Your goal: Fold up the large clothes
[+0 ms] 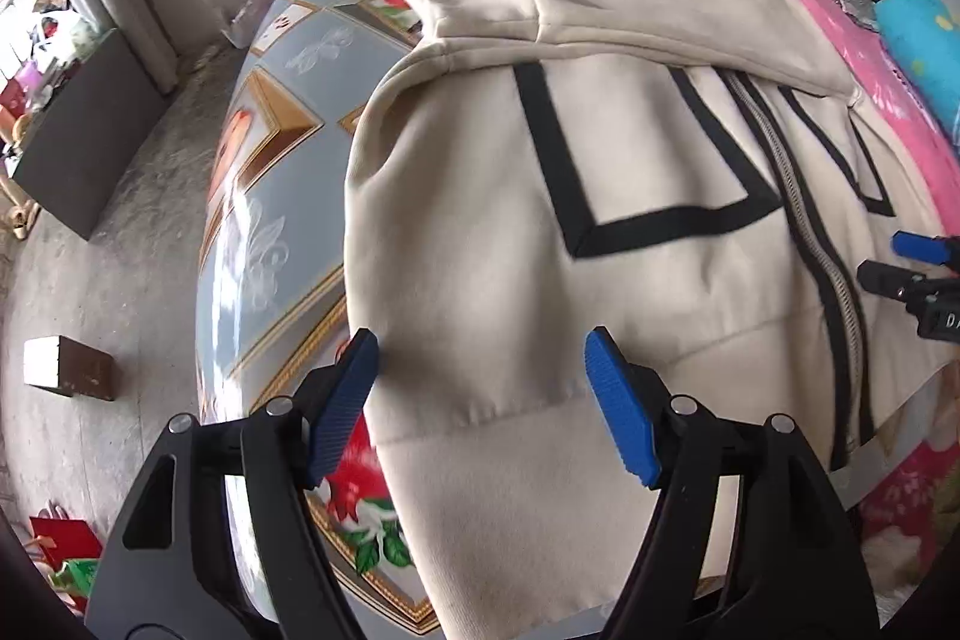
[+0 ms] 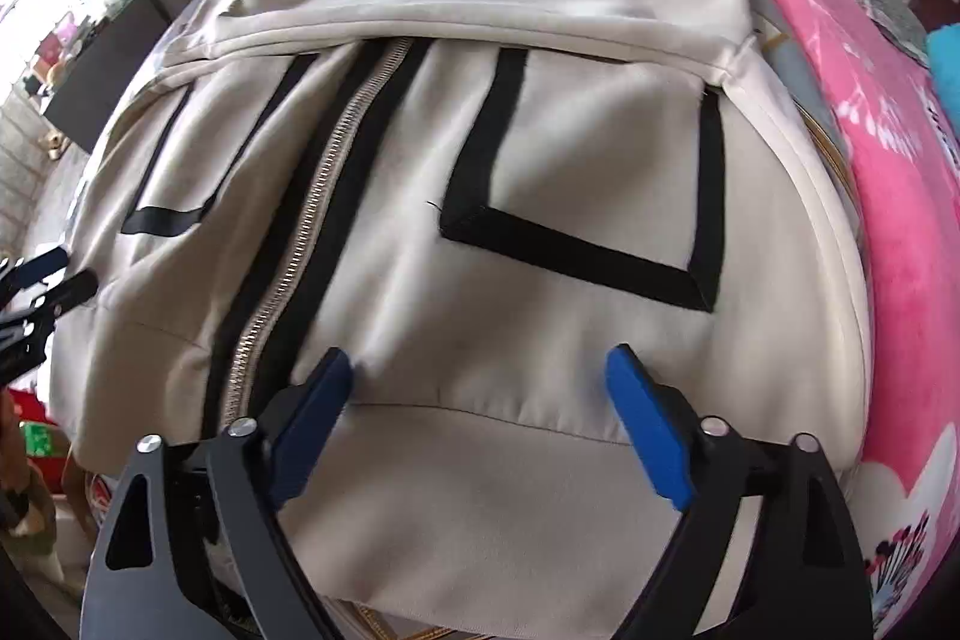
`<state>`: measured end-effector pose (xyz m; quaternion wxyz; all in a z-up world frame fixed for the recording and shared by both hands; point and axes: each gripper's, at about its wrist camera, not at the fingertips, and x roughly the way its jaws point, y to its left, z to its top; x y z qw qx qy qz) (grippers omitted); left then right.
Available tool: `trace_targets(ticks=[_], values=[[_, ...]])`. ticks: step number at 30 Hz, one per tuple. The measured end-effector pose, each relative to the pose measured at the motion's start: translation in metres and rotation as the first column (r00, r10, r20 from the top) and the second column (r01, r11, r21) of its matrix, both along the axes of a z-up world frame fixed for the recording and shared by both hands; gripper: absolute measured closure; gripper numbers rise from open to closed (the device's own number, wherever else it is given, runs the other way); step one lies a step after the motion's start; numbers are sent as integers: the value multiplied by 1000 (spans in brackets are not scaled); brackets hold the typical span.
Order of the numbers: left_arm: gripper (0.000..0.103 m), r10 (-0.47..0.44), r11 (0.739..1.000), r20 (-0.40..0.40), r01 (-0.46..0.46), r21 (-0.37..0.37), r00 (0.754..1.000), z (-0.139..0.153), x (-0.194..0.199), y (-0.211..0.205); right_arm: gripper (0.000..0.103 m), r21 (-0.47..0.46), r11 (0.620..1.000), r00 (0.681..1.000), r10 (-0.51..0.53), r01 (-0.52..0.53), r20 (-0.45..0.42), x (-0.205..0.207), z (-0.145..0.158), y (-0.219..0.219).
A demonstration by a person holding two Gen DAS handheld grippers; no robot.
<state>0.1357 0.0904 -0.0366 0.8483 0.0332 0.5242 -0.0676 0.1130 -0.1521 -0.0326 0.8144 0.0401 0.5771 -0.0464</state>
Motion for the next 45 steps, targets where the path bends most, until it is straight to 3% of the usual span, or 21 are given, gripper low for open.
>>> trace_targets(ticks=[3,6,9,12,19,26,30,36,42,45], values=[[20,33,999,12,-33,2,999,-3,-6,6,6,43,998,999,-48,47,9,-4,-4,-10],[18,105,991,-4,-105,-85,994,-7,-8,24,6,46,998,999,-38,37,30,-10,-4,-11],[8,127,990,-11,-127,-61,992,-10,-10,28,6,53,997,998,-53,52,32,-13,-4,-14],[8,135,988,-1,-134,-73,991,-10,-12,30,6,30,998,998,-52,50,38,-15,-4,-10],[8,126,990,8,-125,-65,992,-10,-13,28,6,20,998,982,-54,51,181,-36,-5,-9],[8,118,991,9,-117,-68,993,-9,-14,28,6,82,996,986,-49,36,158,-39,4,-15],[8,105,992,26,-103,-67,994,-10,-16,28,6,105,992,965,-96,72,245,-81,34,-34],[8,70,995,45,-67,-75,997,-9,-20,30,6,127,966,937,-249,223,245,-146,43,-91],[8,71,992,77,-63,-111,994,-6,-32,36,30,178,946,933,-302,269,195,-158,21,-112],[9,50,981,81,-34,-191,995,-2,-48,42,42,195,948,941,-285,250,181,-150,12,-110]])
